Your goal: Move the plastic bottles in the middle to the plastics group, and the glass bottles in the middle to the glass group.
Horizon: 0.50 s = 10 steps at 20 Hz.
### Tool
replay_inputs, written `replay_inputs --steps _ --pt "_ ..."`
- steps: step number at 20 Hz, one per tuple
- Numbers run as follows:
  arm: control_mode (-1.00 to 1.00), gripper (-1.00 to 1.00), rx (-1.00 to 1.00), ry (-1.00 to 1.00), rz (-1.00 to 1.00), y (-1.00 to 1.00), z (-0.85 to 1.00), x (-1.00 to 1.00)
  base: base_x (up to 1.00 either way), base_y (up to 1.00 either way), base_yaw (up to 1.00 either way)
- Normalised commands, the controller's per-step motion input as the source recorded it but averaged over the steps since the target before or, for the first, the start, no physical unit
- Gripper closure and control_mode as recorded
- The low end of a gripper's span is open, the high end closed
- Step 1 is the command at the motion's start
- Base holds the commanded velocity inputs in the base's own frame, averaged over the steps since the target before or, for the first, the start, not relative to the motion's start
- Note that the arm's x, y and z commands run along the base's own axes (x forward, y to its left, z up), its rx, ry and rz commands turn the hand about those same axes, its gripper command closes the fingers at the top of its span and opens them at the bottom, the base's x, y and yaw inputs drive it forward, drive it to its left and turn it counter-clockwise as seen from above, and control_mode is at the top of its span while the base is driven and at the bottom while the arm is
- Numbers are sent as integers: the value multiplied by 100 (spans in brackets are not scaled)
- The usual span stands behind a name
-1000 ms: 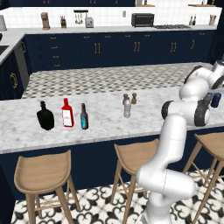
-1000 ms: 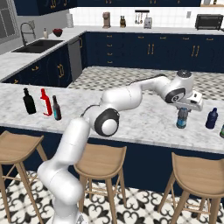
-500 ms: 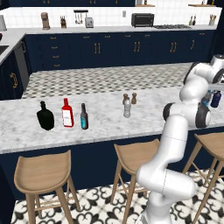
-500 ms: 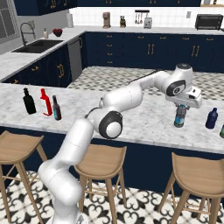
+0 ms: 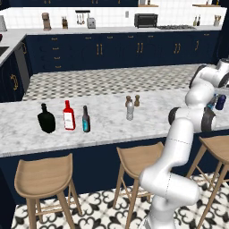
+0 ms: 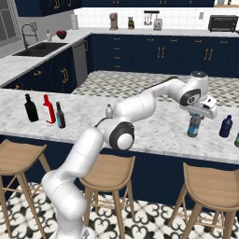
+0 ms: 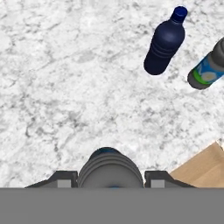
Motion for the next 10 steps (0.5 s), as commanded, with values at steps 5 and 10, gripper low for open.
replay_inputs --steps 5,10 --pt "-100 100 0 2 -6 -2 -36 14 0 0 0" --pt "-100 100 0 0 -5 0 -28 12 0 0 0"
